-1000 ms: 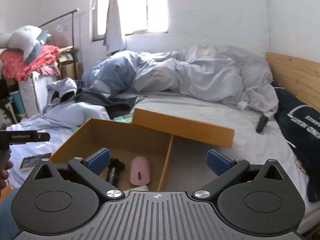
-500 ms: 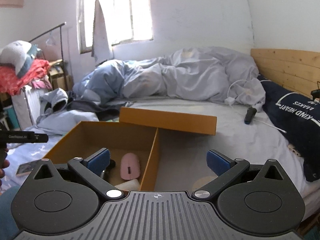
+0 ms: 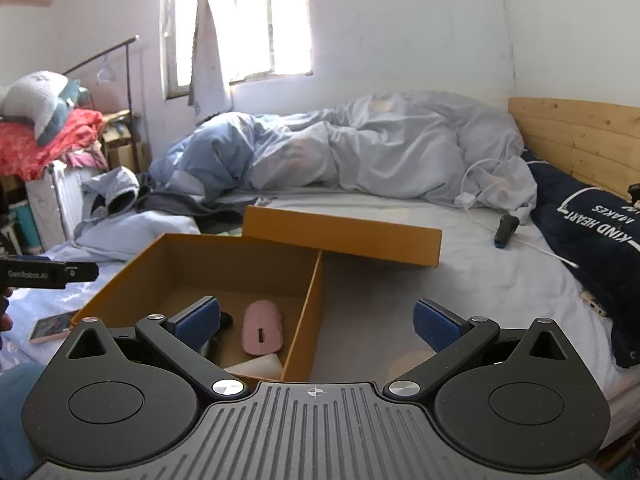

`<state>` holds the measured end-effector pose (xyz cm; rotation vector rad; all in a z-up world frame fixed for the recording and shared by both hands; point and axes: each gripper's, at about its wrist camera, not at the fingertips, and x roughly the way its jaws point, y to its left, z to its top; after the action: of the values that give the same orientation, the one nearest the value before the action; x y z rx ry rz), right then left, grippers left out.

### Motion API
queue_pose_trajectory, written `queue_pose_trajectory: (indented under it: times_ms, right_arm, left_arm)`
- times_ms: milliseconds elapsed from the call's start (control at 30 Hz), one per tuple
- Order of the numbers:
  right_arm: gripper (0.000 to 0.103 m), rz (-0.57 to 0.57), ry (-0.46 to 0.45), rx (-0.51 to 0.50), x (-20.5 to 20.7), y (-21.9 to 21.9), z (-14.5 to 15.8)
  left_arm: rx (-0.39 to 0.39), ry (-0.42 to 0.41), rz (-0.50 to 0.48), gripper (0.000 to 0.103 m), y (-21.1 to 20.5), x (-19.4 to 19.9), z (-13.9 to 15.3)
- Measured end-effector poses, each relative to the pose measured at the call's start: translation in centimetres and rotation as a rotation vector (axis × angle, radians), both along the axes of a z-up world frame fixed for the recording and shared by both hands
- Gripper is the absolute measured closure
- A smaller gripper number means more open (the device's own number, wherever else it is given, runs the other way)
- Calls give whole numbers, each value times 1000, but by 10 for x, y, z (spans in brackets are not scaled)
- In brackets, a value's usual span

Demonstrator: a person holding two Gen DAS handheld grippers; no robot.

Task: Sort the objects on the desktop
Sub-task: 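Move the right gripper away from the box toward the black shaver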

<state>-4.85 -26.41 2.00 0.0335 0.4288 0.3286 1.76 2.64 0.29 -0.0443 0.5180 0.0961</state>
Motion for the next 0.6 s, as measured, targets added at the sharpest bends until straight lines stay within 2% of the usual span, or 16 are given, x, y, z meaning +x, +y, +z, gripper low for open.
queue_pose_trajectory:
  times_ms: [600]
  right_arm:
    - [0,-7,41,7,12,-4,-5]
  left_arm:
    - [-3,27,-6,0,2,4,-6]
